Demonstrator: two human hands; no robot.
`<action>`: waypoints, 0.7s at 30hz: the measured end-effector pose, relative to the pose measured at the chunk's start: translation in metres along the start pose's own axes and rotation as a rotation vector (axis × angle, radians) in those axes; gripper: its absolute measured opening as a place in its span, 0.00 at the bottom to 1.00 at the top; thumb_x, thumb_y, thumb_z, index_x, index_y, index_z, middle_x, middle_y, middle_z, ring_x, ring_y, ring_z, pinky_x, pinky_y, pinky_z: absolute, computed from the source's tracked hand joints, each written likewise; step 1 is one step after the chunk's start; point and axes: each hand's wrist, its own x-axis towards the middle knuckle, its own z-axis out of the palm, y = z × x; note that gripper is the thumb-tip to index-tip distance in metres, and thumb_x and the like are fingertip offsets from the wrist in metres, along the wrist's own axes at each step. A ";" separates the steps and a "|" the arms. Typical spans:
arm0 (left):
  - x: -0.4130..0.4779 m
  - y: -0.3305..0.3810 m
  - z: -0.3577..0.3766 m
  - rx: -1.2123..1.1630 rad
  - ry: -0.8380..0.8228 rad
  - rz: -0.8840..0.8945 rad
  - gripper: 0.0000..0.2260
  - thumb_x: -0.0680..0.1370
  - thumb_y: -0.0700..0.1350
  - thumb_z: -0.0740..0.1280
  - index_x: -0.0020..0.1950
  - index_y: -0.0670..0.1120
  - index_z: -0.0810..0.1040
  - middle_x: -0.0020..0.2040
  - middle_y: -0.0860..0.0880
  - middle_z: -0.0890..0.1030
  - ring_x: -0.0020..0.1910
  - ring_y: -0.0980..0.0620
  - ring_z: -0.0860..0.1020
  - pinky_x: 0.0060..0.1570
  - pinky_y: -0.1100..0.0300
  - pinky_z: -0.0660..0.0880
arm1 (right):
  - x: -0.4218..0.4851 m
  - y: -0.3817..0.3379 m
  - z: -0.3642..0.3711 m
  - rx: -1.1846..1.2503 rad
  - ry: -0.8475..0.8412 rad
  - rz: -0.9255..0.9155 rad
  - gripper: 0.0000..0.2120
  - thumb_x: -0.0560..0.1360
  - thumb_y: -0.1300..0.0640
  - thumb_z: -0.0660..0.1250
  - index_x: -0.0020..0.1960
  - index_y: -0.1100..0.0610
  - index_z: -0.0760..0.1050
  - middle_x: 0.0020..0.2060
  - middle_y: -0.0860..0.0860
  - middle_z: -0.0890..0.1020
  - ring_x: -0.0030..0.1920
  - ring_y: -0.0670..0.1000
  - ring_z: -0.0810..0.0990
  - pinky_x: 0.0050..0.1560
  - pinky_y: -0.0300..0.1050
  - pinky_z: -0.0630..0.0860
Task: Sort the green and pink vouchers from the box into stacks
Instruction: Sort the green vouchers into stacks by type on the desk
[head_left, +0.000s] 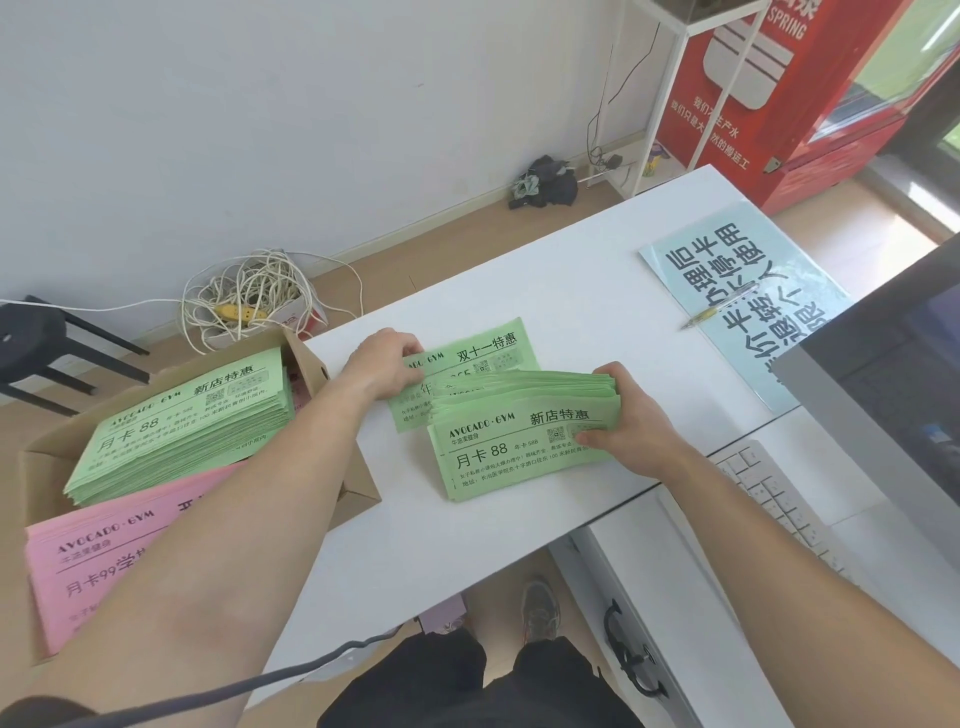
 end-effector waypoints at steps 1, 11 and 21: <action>-0.002 0.000 -0.003 -0.077 0.024 0.031 0.06 0.76 0.44 0.73 0.52 0.52 0.82 0.56 0.49 0.80 0.59 0.45 0.77 0.56 0.54 0.71 | 0.002 -0.002 0.000 -0.010 0.003 -0.012 0.26 0.70 0.65 0.77 0.56 0.49 0.65 0.47 0.43 0.82 0.46 0.45 0.81 0.42 0.37 0.75; -0.041 0.026 -0.023 -0.104 0.053 0.240 0.10 0.80 0.42 0.67 0.58 0.53 0.85 0.58 0.53 0.83 0.57 0.52 0.79 0.61 0.56 0.73 | 0.016 -0.021 0.008 -0.015 0.063 -0.083 0.26 0.71 0.67 0.75 0.57 0.46 0.67 0.59 0.47 0.68 0.53 0.52 0.76 0.52 0.45 0.74; -0.054 0.042 -0.008 -0.197 -0.033 0.180 0.14 0.80 0.37 0.63 0.57 0.50 0.85 0.51 0.58 0.84 0.55 0.57 0.78 0.64 0.60 0.71 | 0.007 -0.005 0.013 0.008 0.141 -0.217 0.27 0.69 0.66 0.77 0.52 0.42 0.66 0.73 0.39 0.66 0.71 0.49 0.68 0.62 0.47 0.70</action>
